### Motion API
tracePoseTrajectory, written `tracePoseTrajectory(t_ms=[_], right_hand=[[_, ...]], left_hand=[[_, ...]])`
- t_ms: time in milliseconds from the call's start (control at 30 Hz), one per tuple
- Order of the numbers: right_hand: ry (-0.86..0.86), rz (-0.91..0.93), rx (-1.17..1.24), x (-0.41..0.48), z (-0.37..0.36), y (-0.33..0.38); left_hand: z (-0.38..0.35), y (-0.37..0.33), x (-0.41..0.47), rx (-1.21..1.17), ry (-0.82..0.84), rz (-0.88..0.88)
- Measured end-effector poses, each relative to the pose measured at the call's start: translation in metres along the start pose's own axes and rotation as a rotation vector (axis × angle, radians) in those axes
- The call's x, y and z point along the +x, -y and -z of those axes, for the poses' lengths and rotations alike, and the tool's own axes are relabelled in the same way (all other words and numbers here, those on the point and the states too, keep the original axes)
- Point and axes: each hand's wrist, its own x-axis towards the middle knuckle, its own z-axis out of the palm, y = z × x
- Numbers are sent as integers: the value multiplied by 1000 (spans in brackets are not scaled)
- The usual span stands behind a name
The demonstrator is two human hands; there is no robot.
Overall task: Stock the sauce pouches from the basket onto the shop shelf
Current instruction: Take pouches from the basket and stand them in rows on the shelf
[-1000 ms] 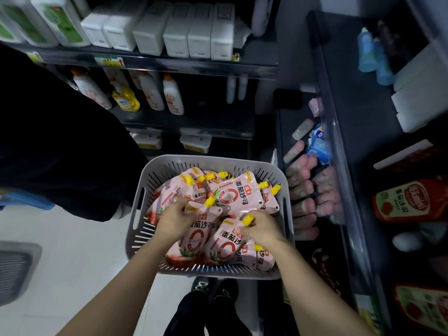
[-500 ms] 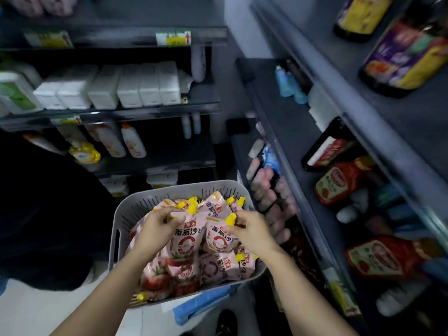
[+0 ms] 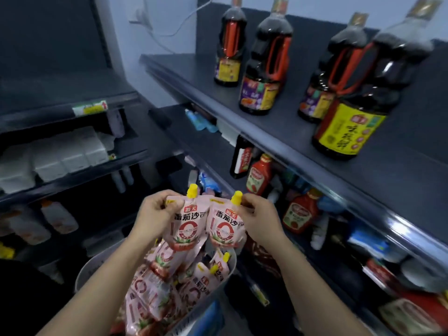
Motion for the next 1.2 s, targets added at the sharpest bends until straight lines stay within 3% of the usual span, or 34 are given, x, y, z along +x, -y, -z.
tracePoseTrajectory(t_ms=[367, 633, 767, 1200], right_hand=[[-297, 69, 88, -59, 136, 41], [-540, 116, -12, -109, 251, 38], [-644, 74, 60, -134, 310, 32], [-827, 46, 145, -195, 468, -27]], left_hand=[[-88, -105, -6, -131, 290, -255], [-182, -181, -33, -144, 456, -361], [-237, -215, -53, -220, 539, -429], [-420, -276, -103, -333, 712, -436]])
